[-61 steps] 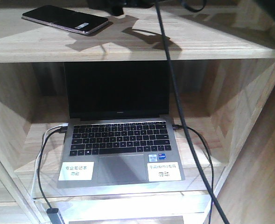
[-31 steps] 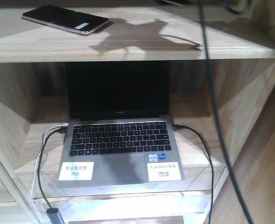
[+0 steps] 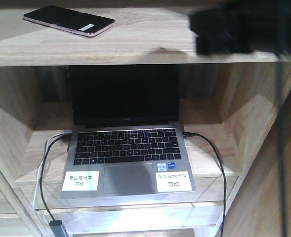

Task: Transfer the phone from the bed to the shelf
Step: 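Withdraw the right gripper down away from the shelf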

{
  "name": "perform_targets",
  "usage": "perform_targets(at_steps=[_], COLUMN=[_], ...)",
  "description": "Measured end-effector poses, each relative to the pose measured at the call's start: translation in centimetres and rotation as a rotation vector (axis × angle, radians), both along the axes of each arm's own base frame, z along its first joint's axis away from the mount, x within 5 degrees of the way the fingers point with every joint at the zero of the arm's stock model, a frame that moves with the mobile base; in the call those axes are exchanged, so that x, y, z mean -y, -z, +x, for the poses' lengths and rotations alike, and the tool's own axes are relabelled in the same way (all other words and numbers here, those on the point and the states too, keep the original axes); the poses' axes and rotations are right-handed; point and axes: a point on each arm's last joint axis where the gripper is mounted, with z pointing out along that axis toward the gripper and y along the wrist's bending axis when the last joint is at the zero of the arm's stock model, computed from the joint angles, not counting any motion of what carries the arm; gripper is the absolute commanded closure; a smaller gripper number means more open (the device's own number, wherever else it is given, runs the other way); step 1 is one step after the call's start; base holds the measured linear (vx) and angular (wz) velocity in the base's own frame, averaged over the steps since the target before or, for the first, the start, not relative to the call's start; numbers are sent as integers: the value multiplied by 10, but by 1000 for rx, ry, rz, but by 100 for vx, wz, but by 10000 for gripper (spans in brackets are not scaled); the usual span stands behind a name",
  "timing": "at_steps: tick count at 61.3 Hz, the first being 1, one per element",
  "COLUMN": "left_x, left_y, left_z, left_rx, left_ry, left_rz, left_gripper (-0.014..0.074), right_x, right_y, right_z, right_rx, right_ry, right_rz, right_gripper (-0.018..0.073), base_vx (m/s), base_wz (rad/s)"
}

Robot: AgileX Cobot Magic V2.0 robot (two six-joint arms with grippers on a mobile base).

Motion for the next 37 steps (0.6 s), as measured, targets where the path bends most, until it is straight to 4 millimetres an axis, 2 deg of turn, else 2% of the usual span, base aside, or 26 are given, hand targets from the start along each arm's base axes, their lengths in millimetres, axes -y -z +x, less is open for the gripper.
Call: perform_targets(at_steps=[12,37], left_x=[0,0], left_y=[0,0], left_z=[0,0], left_rx=[0,0], left_ry=[0,0], left_rz=[0,0], left_gripper=[596,596], right_x=[21,55], right_y=[18,67], right_z=[-47,-128], right_rx=[35,88], right_ry=[26,30], right_rz=[13,37], right_gripper=[568,568], base_vx=[0,0], base_wz=[0,0])
